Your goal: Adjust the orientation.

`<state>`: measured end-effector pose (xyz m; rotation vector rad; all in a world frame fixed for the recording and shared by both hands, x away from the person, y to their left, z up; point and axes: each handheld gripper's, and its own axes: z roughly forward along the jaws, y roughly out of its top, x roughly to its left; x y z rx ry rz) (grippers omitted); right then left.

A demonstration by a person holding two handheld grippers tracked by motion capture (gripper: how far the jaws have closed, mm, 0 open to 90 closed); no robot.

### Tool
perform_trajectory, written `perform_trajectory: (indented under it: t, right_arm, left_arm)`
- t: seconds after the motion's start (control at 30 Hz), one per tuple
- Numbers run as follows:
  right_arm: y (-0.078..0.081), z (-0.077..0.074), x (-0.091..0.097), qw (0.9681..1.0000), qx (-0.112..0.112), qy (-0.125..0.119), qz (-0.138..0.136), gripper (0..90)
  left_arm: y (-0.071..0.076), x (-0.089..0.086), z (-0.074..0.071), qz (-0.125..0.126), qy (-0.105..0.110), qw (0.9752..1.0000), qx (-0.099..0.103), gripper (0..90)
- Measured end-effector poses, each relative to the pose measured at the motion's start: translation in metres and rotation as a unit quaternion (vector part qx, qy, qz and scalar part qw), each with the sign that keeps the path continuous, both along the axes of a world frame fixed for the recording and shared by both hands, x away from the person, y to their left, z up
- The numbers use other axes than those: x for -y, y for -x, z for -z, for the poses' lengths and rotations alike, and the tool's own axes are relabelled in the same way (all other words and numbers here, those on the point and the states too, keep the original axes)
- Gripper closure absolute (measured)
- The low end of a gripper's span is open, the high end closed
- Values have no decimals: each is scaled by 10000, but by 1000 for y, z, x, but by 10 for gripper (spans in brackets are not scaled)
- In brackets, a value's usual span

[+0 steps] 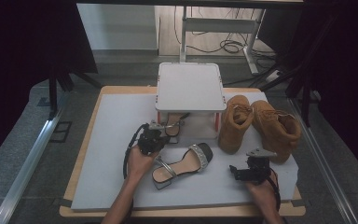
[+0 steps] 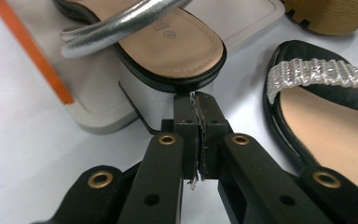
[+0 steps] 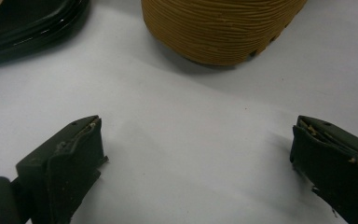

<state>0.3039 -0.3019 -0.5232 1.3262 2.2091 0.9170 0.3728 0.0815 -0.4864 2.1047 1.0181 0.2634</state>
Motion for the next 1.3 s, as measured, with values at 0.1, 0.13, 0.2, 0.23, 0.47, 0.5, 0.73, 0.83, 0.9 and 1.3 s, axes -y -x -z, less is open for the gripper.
perform_trajectory:
  t: [0.1, 0.13, 0.2, 0.23, 0.47, 0.5, 0.73, 0.83, 0.9, 1.3]
  right_arm:
    - [0, 0, 0, 10000, 0, 0, 1, 25]
    - [0, 0, 0, 10000, 1, 1, -1, 25]
    - [0, 0, 0, 10000, 0, 0, 0, 25]
    - [0, 0, 0, 10000, 0, 0, 1, 25]
    - [0, 0, 0, 10000, 0, -2, 0, 25]
    - [0, 0, 0, 10000, 0, -2, -1, 25]
    - [0, 0, 0, 10000, 0, 0, -3, 25]
    - [0, 0, 0, 10000, 1, 0, -2, 25]
    - [0, 0, 0, 10000, 0, -1, -2, 25]
    - [0, 0, 0, 10000, 0, -3, -3, 26]
  left_arm:
    - [-2, 4, 0, 43, 24, 10000, -11, 889]
    - [-2, 6, 0, 53, 21, 10000, -10, 890]
    - [-2, 10, 0, 64, -14, 10000, -17, 890]
    - [-2, 12, -1, 75, -77, 9999, -4, 890]
    - [-1, 20, -4, 286, 27, 9996, -19, 893]
    - [-2, 21, -4, 293, 11, 9996, -12, 893]
    - [-8, 25, -4, 381, -11, 9993, -31, 895]
    - [-13, 25, -4, 353, 2, 9994, -47, 896]
    - [-16, 25, -4, 306, 25, 9995, -93, 896]
    - [-34, 26, -1, 291, 90, 9995, -21, 896]
